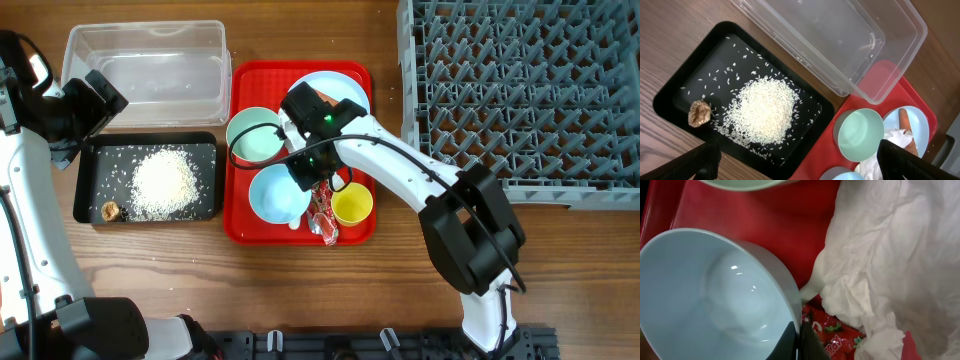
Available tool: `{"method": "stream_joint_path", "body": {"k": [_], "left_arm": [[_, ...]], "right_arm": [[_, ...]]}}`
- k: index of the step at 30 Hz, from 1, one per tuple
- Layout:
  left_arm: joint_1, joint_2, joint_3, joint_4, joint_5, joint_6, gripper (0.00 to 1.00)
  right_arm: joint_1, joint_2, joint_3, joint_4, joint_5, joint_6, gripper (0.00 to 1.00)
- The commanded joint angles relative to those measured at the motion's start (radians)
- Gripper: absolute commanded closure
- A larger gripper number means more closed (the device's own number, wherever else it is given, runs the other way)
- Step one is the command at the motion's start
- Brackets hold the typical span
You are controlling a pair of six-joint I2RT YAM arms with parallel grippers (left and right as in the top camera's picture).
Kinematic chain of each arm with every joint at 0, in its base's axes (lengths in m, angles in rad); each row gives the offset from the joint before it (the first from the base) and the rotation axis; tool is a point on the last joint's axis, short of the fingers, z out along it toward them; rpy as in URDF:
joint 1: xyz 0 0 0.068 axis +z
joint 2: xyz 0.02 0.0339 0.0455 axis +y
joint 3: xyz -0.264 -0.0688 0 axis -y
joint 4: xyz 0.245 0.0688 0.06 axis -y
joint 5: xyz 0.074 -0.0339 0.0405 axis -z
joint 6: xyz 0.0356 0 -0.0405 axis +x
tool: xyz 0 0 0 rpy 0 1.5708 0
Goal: Sort waste into correct bins and load items into the dishwasher rack
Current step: 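Grasp the light-blue bowl with the right gripper and place it upside down in the rack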
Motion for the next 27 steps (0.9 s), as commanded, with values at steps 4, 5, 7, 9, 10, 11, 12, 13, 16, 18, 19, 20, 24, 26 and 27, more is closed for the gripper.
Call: {"method": "stream_joint_path", "body": {"k": [4, 5, 7, 9, 10, 11, 12, 13, 16, 18, 19, 20, 24, 26, 27], "left_arm": [[0.001, 0.008, 0.0, -0.002, 0.002, -0.006, 0.0], [0.001, 0.009, 0.0, -0.002, 0.002, -0.006, 0.0], [0.001, 0.008, 0.0, -0.002, 0.002, -0.006, 0.0], [0.001, 0.009, 0.0, -0.003, 0.002, -0.006, 0.0], [0.001, 0.008, 0.0, -0.003, 0.002, -0.006, 0.0], [0.001, 0.009, 0.0, -0.003, 0.002, -0.006, 0.0], [0.001, 0.009, 0.0, -0.003, 0.002, -0.006, 0.0], [0.001, 0.009, 0.0, -0.002, 0.002, -0.006, 0.0], [0.001, 0.008, 0.0, -0.002, 0.002, -0.006, 0.0], [0.001, 0.008, 0.0, -0.002, 0.002, -0.006, 0.0], [0.001, 0.008, 0.0, -0.002, 0.002, -0.006, 0.0], [0.001, 0.008, 0.0, -0.002, 0.002, -0.006, 0.0], [0.001, 0.008, 0.0, 0.003, 0.002, -0.006, 0.0], [0.001, 0.008, 0.0, 0.004, 0.002, -0.006, 0.0], [0.001, 0.008, 0.0, 0.005, 0.002, -0.006, 0.0]], "right_arm": [[-0.024, -0.312, 0.067, -0.009, 0.243, 0.106, 0.96], [-0.037, -0.364, 0.067, -0.002, 0.359, 0.124, 0.96], [-0.088, -0.45, 0.067, 0.002, 0.638, 0.145, 0.96], [-0.156, -0.476, 0.067, 0.028, 0.953, 0.165, 0.96], [-0.2, -0.471, 0.067, 0.064, 1.092, 0.157, 0.96], [-0.237, -0.46, 0.066, 0.104, 1.146, 0.125, 0.95], [-0.284, -0.444, 0.066, 0.164, 1.154, 0.04, 0.96], [-0.33, -0.425, 0.066, 0.218, 1.155, -0.025, 0.96], [-0.454, -0.344, 0.066, 0.38, 1.256, -0.06, 0.96], [-0.507, -0.259, 0.066, 0.51, 1.259, -0.169, 0.96], [-0.513, -0.226, 0.066, 0.56, 1.262, -0.229, 0.96], [-0.515, -0.182, 0.066, 0.637, 1.295, -0.304, 0.96], [-0.515, -0.026, 0.066, 1.013, 1.416, -0.696, 0.96], [-0.513, 0.039, 0.066, 1.101, 1.416, -0.8, 0.96], [-0.513, 0.06, 0.066, 1.1, 1.416, -0.804, 0.96]]}}
